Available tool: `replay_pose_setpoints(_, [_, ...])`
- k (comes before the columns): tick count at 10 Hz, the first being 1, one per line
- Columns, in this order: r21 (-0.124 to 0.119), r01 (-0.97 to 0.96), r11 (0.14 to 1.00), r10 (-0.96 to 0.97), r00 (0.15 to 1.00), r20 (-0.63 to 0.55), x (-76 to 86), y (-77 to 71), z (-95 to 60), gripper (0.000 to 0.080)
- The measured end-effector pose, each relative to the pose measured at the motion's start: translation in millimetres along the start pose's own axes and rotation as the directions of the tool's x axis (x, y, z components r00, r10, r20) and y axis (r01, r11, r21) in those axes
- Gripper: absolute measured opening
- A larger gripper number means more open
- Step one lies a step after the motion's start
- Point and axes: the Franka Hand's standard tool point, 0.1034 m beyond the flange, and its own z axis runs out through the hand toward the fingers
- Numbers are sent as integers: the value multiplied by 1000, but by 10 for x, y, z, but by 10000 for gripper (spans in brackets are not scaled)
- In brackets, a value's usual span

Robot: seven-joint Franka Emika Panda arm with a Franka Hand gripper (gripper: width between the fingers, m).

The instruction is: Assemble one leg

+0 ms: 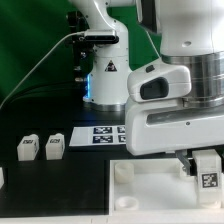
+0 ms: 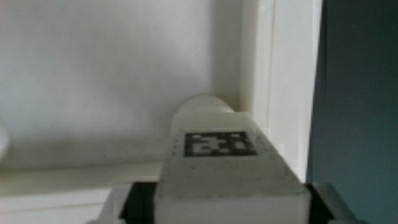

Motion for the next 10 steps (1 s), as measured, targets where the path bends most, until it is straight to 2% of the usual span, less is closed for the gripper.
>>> replay_pose_setpoints(3, [6,-264,965,264,965,-1,3,-6,0,289])
replay_pose_setpoints(4, [30,-471,881,471,882,6,12,6,9,289])
replay_pose_setpoints(6, [45,-735,677,734,678,33,22,17,6,289])
replay_pose_setpoints(7, [49,-814,579,813,581,48,27,19,5,290])
replay_pose_setpoints(8, [54,-910,410,908,413,66,26,21,21,290])
replay_pose_setpoints(9, [59,-955,290,952,294,83,21,17,23,290])
replay_pose_setpoints(10, [52,-978,204,974,208,90,19,0,25,290])
